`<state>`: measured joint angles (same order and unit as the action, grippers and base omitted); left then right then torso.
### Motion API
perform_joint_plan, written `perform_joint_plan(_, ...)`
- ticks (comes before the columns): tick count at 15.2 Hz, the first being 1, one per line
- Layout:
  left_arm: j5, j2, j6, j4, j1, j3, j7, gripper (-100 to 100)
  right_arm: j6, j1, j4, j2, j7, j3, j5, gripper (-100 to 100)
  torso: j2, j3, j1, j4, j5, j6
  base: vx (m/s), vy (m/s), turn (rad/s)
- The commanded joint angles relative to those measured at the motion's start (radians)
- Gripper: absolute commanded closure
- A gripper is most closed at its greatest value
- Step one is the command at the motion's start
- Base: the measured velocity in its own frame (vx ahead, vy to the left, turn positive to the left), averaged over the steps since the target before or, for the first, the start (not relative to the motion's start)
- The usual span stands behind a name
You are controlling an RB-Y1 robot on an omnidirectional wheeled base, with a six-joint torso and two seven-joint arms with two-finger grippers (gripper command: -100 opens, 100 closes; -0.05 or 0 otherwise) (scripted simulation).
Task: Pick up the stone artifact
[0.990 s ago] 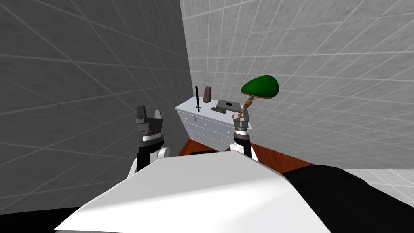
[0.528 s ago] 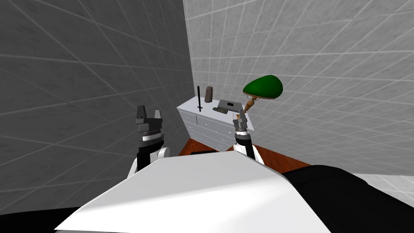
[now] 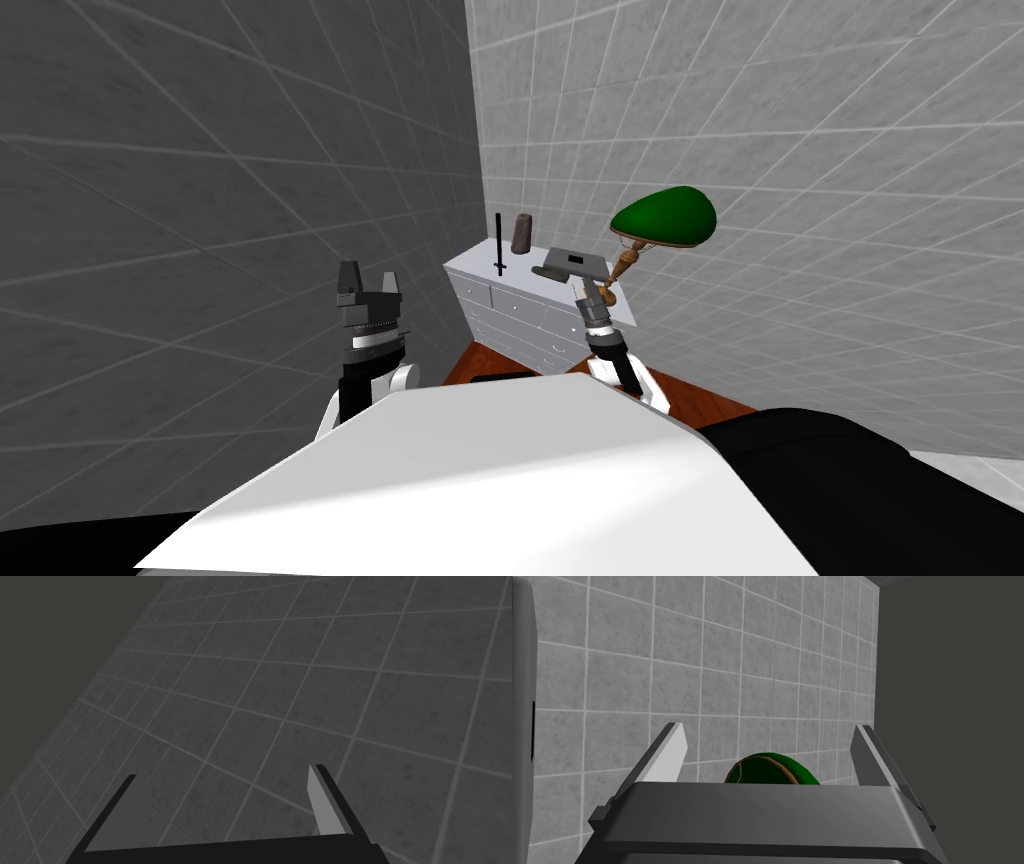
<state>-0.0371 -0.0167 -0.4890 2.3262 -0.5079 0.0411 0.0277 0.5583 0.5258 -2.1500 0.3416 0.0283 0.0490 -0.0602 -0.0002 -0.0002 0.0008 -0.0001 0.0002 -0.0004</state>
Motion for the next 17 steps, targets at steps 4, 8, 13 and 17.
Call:
perform_joint_plan(4,0.000,0.000,0.000,0.000,0.000,0.000,0.000,0,0.013,0.000,0.039,0.116,0.010,0.016,-0.017,-100,0.000,0.000,0.000,0.000,0.000,0.000,0.003,0.018,0.060)
perform_joint_plan(8,0.000,0.000,0.000,0.000,0.000,0.000,0.000,0,0.022,0.000,0.064,0.189,0.016,0.025,-0.028,-100,0.000,0.000,0.000,0.000,0.000,0.000,0.002,0.015,0.055)
perform_joint_plan(13,0.000,0.000,0.000,0.000,0.000,0.000,0.000,0,0.040,0.001,0.117,0.305,0.028,0.044,-0.051,-100,0.000,0.000,0.000,0.000,0.000,0.000,0.003,0.020,0.075)
perform_joint_plan(17,0.000,0.000,0.000,0.000,0.000,0.000,0.000,0,0.050,0.003,0.144,0.390,0.035,0.053,-0.064,-100,0.000,0.000,0.000,0.000,0.000,0.000,0.006,0.018,0.059)
